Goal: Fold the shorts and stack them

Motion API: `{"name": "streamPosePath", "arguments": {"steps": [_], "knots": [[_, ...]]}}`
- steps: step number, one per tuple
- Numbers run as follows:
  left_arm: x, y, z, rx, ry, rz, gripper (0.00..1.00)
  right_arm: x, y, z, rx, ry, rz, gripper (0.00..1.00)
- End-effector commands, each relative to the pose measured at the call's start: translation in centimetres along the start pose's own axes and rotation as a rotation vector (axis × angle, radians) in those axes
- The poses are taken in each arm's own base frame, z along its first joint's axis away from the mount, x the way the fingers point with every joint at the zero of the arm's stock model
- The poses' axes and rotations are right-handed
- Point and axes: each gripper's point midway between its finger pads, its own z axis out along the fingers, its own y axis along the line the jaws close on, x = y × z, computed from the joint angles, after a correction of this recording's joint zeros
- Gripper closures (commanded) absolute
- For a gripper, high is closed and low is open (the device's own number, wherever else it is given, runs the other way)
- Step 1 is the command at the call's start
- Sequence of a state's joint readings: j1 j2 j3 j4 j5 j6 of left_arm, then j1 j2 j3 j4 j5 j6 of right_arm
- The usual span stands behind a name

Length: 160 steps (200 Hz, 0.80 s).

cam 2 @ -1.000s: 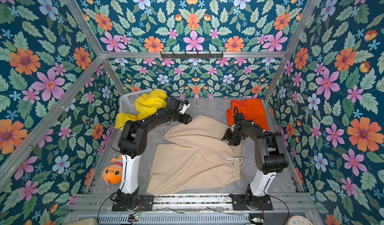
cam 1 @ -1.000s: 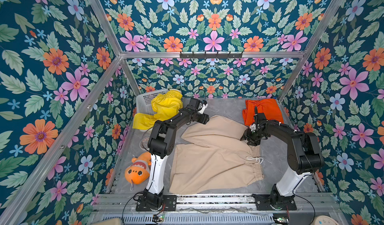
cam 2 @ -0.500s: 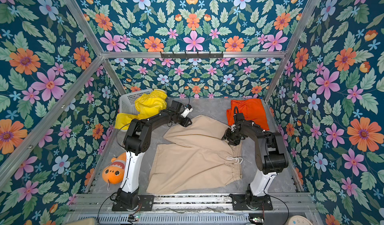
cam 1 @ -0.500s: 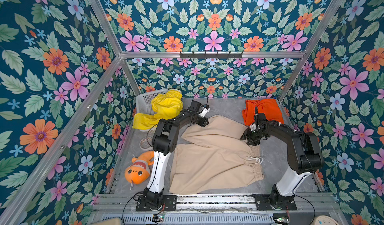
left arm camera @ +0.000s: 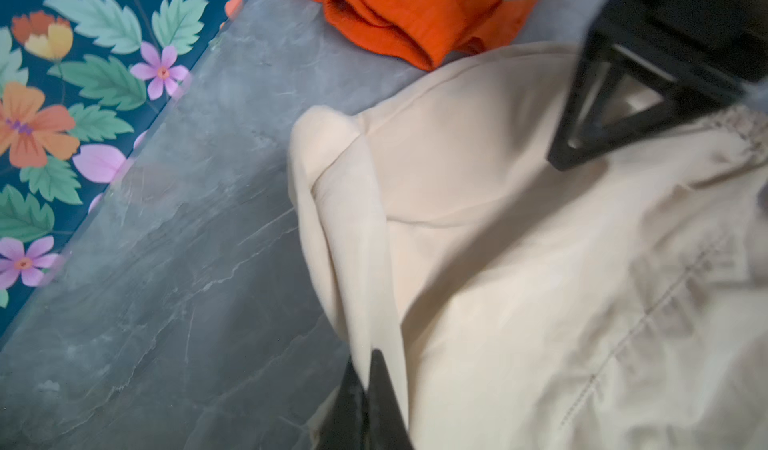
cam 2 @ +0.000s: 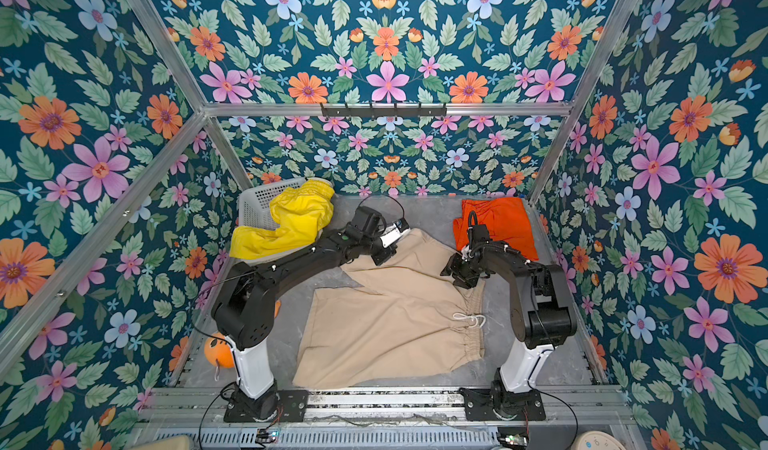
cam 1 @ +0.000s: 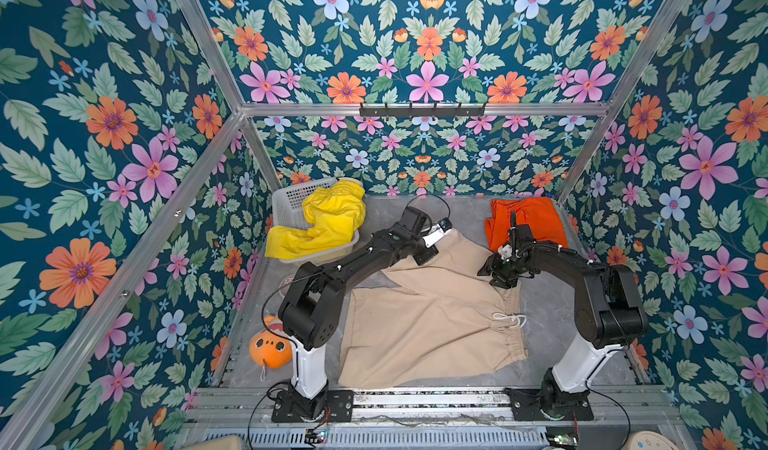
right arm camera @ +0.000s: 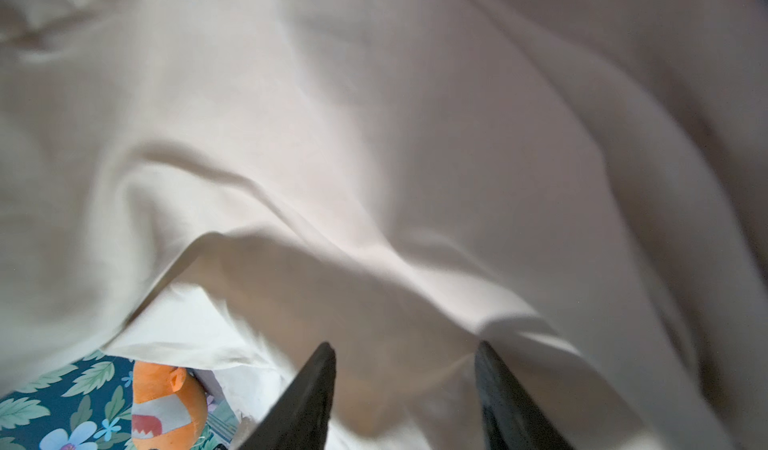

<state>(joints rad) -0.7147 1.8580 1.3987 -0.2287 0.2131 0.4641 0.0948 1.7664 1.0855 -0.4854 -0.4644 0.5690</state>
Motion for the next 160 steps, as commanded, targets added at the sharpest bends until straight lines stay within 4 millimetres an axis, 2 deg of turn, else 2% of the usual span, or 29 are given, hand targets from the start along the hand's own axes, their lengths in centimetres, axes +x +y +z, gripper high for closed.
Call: {"name": "streamPosePath", "arguments": {"steps": [1,11,26,38,52,75,80,91,107,118,134,160], "knots": [[1.6,-3.0,0.1,-0.005,0.06,0.146,1.0,-0.5,0.8,-0.1,-0.036,-0.006,0.009,0.46],[3.1,-5.5,0.4,0.066,0.106,0.169,0.89,-0.5,1.1,-0.3,-0.044,-0.008,0.005,0.46],[5.0,-7.8,0.7,0.136,0.168,0.156,0.56,-0.6,1.5,-0.7,-0.051,-0.015,-0.003,0.45],[5.3,-8.1,0.4,0.147,0.173,0.105,0.47,-0.6,1.8,-1.1,-0.058,-0.02,-0.012,0.45],[4.5,-7.0,-0.6,0.112,0.139,0.034,0.38,-0.5,2.1,-1.8,-0.067,-0.026,-0.023,0.46],[2.2,-3.0,-2.9,0.086,0.021,-0.181,0.33,-0.2,3.0,-3.2,-0.084,-0.049,-0.048,0.46],[1.7,-2.1,-3.5,0.094,-0.011,-0.233,0.33,-0.1,3.8,-4.5,-0.104,-0.078,-0.069,0.46],[1.4,-0.1,-4.4,0.104,-0.066,-0.334,0.33,0.1,4.7,-5.4,-0.125,-0.104,-0.1,0.45],[1.5,1.5,-4.8,0.114,-0.104,-0.394,0.33,0.6,5.8,-6.1,-0.149,-0.116,-0.131,0.45],[2.2,1.2,-4.3,0.15,-0.071,-0.386,0.34,1.0,6.5,-6.1,-0.162,-0.109,-0.147,0.45],[3.1,-0.4,-3.6,0.248,-0.003,-0.356,0.31,1.4,6.7,-5.7,-0.165,-0.099,-0.157,0.45],[3.8,-3.0,-3.4,0.385,-0.018,-0.285,0.27,1.7,6.5,-4.7,-0.167,-0.08,-0.148,0.45]]}}
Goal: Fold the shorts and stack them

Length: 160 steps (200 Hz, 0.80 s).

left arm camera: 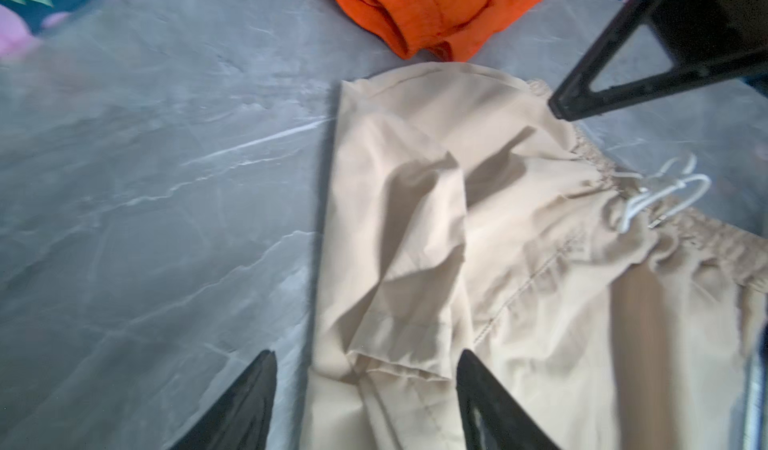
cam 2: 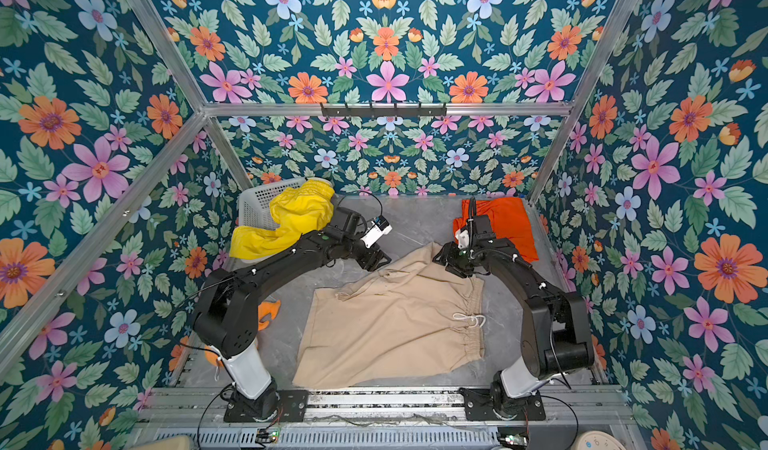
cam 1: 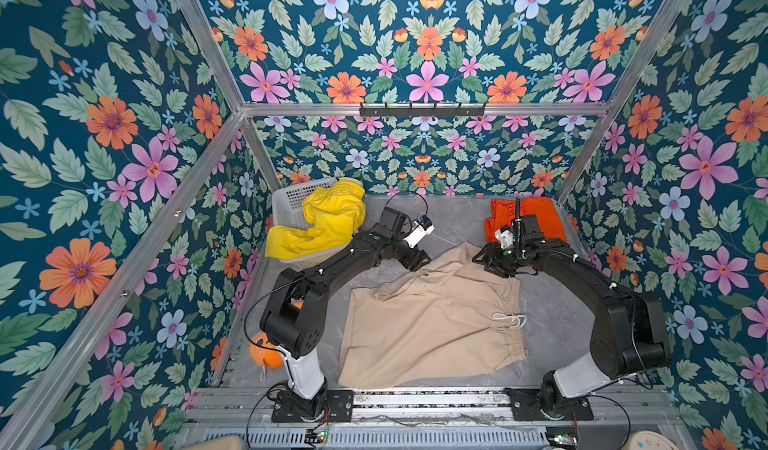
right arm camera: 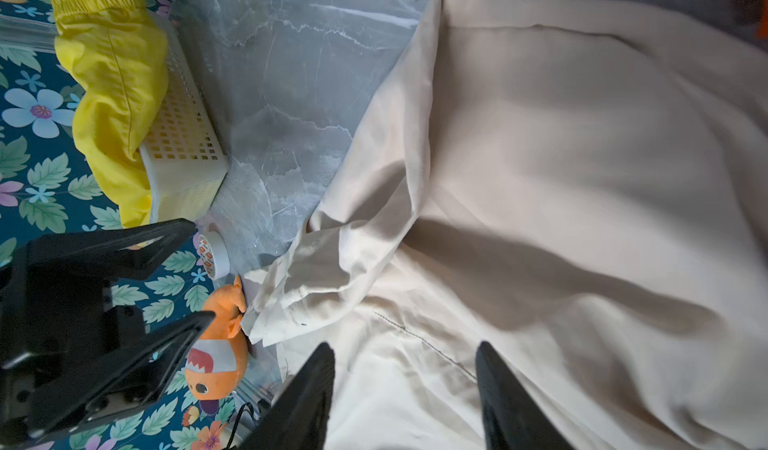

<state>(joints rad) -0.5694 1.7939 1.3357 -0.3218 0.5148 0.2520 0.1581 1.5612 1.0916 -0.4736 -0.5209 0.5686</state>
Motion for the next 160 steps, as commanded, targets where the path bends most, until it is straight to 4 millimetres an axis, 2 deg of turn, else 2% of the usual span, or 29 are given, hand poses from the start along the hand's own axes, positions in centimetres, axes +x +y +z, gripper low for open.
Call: {"name": "streamPosePath", "arguments": {"steps": [1,22,56,72,103,160], "knots": [[1.9,-2.9,0.2,0.173,0.035,0.055,0.27,0.3,-0.2,0.5,-0.004,0.012,0.01,0.45],[3.3,-2.9,0.4,0.159,0.054,0.194,0.27,0.4,-0.3,0.6,-0.009,0.007,0.007,0.45],[3.5,-3.4,0.3,0.144,-0.016,0.449,0.26,0.5,-0.3,0.5,-0.009,0.007,-0.007,0.45],[3.4,-2.6,1.1,0.119,0.001,0.465,0.26,0.5,-0.3,0.5,-0.01,0.009,-0.007,0.45],[2.6,-1.2,2.9,0.101,0.016,0.447,0.33,0.6,-0.5,0.7,-0.009,0.009,0.002,0.45],[3.2,-1.8,4.9,0.165,0.037,0.445,0.39,1.4,-1.3,0.8,0.013,0.024,0.011,0.45]]}}
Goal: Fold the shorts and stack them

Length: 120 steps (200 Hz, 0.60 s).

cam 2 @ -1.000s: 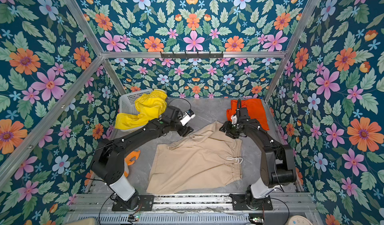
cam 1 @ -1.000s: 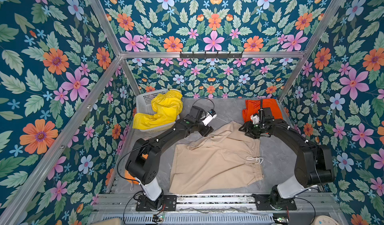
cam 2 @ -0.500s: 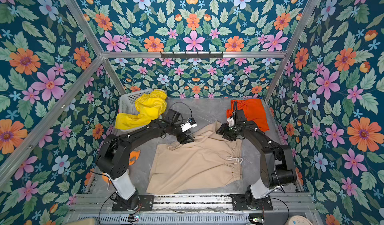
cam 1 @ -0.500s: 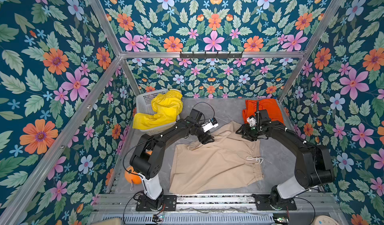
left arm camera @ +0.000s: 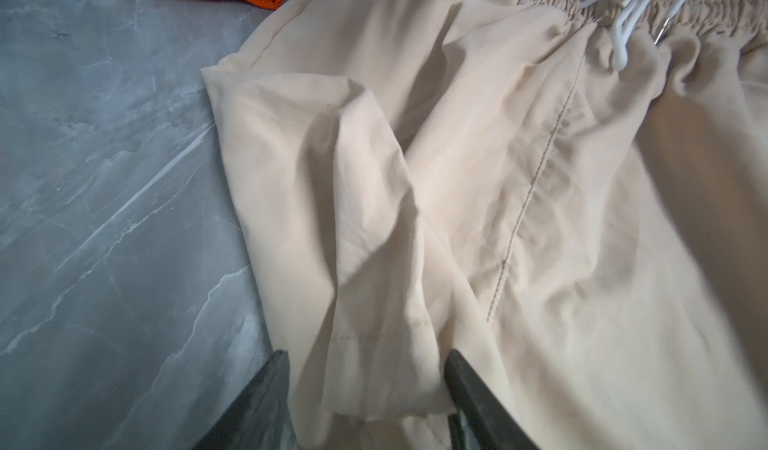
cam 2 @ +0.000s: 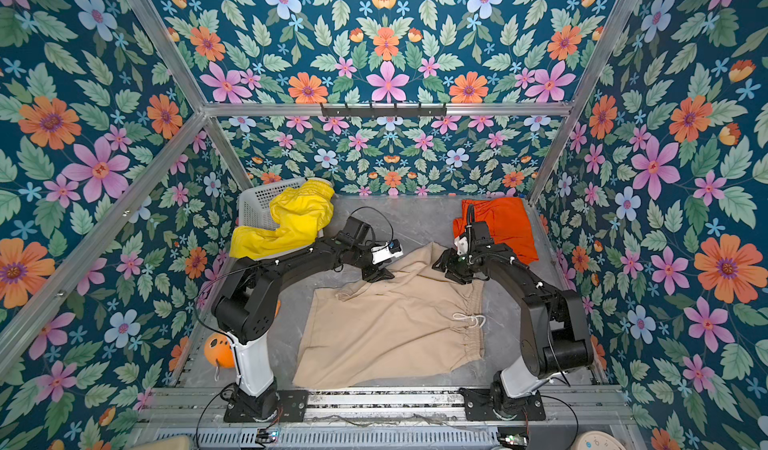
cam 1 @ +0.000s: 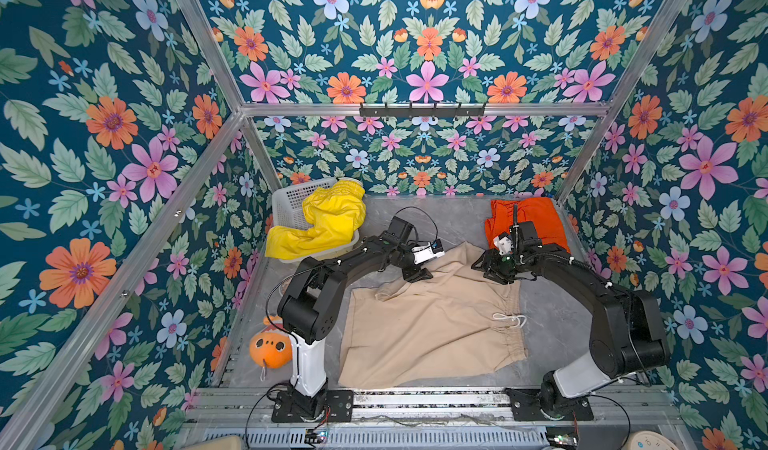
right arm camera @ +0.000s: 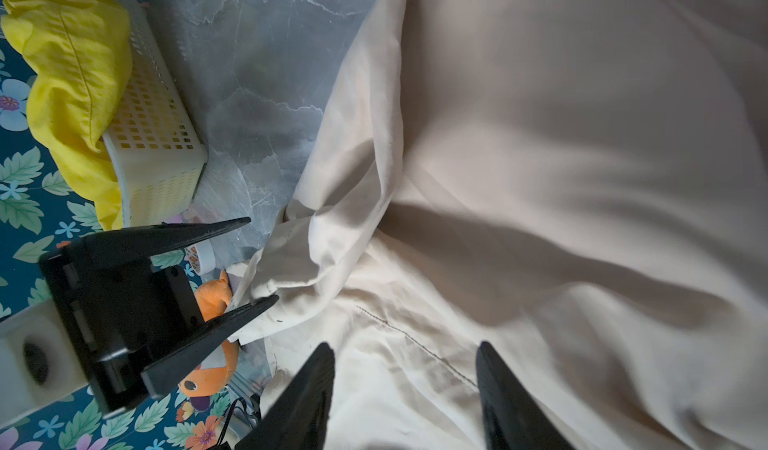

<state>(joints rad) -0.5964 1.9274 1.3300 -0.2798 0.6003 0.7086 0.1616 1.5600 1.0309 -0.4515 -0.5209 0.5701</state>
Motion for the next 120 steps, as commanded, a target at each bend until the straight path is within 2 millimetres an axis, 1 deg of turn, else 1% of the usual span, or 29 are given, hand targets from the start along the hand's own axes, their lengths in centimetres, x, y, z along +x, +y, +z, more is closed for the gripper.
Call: {"name": "streamPosePath", "arguments": {"steps": [1,15,27,34,49,63,72,81,105,120], "knots": [[-0.1,-0.4,0.4,0.031,-0.006,0.019,0.39,0.0,0.1,-0.1,-0.005,-0.005,-0.006,0.45],[0.1,-0.7,0.7,0.046,0.002,0.023,0.41,0.1,0.0,0.0,-0.007,-0.005,-0.002,0.45],[0.1,-0.8,1.0,0.052,0.005,0.023,0.46,0.1,0.0,0.1,-0.009,-0.004,0.002,0.45],[0.2,-0.8,1.2,0.053,0.009,0.019,0.5,0.0,0.0,0.1,-0.012,-0.004,0.004,0.45],[0.2,-0.5,1.3,0.047,0.014,0.011,0.68,0.1,-0.1,0.2,-0.012,-0.003,0.01,0.45],[-0.7,0.4,0.8,0.016,0.011,-0.013,0.88,0.4,-0.5,0.3,0.004,-0.001,0.019,0.45],[-1.4,1.6,0.3,-0.035,0.017,-0.023,0.97,0.7,-1.1,0.4,0.022,0.005,0.031,0.45],[-2.0,3.2,-0.4,-0.103,0.031,-0.035,1.0,1.0,-1.8,0.6,0.043,0.012,0.047,0.45],[-3.4,8.4,-3.0,-0.312,0.066,-0.059,1.0,1.8,-4.1,1.5,0.097,0.036,0.111,0.45],[-3.4,11.8,-4.3,-0.436,0.106,-0.071,1.0,2.1,-5.3,2.1,0.125,0.046,0.141,0.45]]}}
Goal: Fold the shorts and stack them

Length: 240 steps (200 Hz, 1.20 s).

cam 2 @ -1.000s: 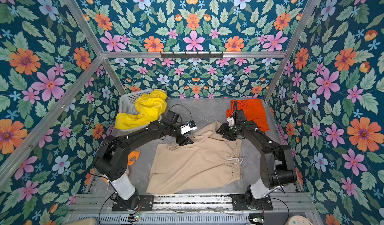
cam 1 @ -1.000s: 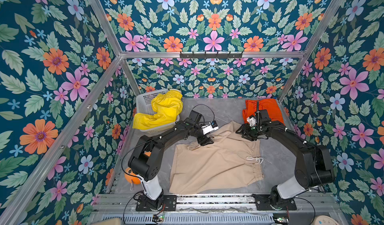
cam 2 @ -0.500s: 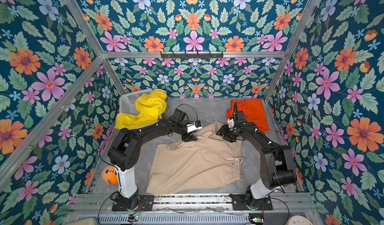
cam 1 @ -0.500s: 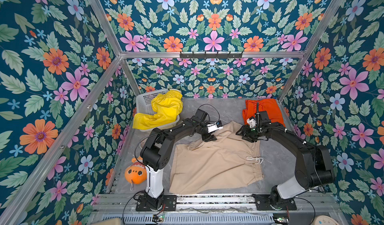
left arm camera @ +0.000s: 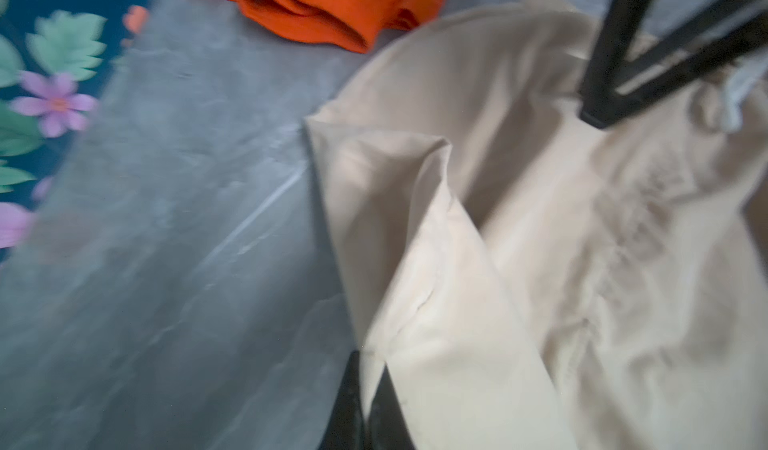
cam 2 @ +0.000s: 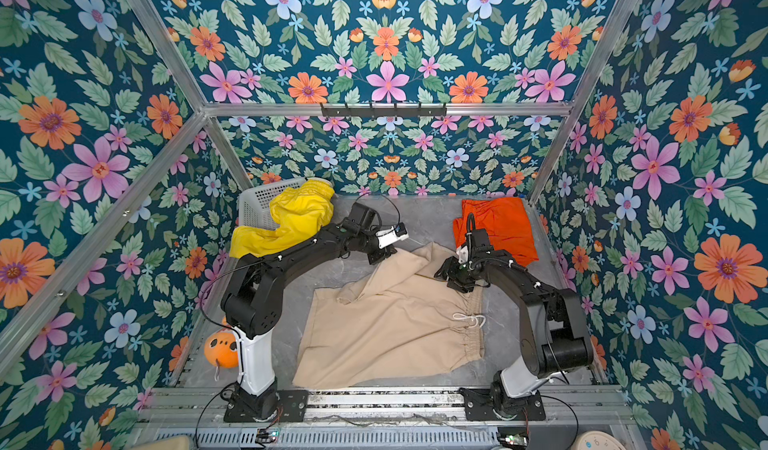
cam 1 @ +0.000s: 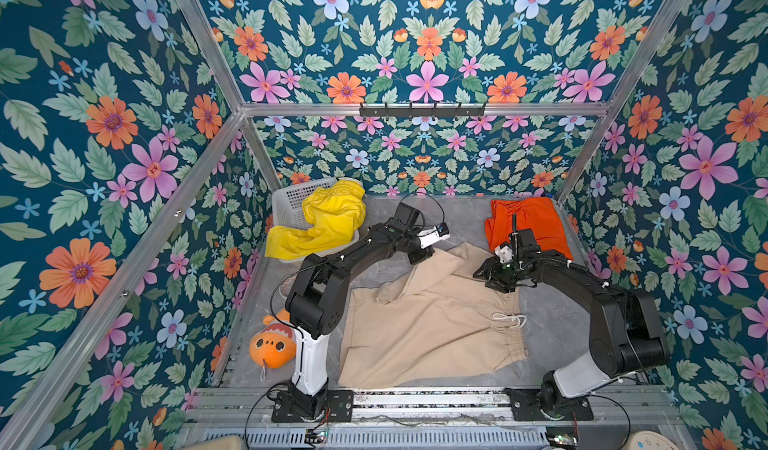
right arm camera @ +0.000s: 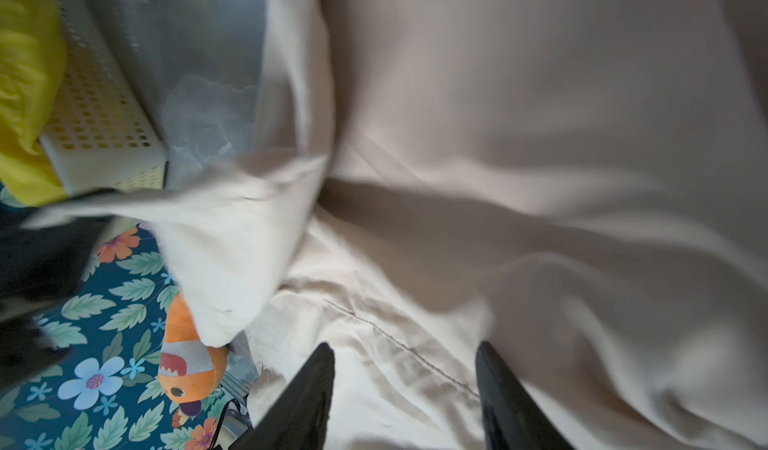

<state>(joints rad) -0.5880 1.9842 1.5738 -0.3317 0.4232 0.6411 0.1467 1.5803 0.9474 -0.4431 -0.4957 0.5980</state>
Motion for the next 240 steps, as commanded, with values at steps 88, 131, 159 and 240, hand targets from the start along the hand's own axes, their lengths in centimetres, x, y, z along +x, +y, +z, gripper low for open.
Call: {"name": "streamPosePath", "arguments": {"steps": [88,131,159,240], "knots": [[5.2,20.1,0.7,-0.65,0.291,-0.125,1.0,-0.2,-4.2,3.5,0.133,0.043,0.085,0.45],[8.7,22.2,1.0,-0.743,0.396,-0.175,0.6,-1.9,-2.4,2.8,0.096,-0.003,0.044,0.44],[6.7,22.6,-1.6,-0.772,0.349,-0.218,0.37,-4.2,1.3,-0.1,0.03,-0.081,-0.03,0.36],[-2.5,11.7,-11.0,-0.461,-0.111,-0.555,0.38,2.9,-3.5,-10.4,0.135,-0.14,0.167,0.34]]}}
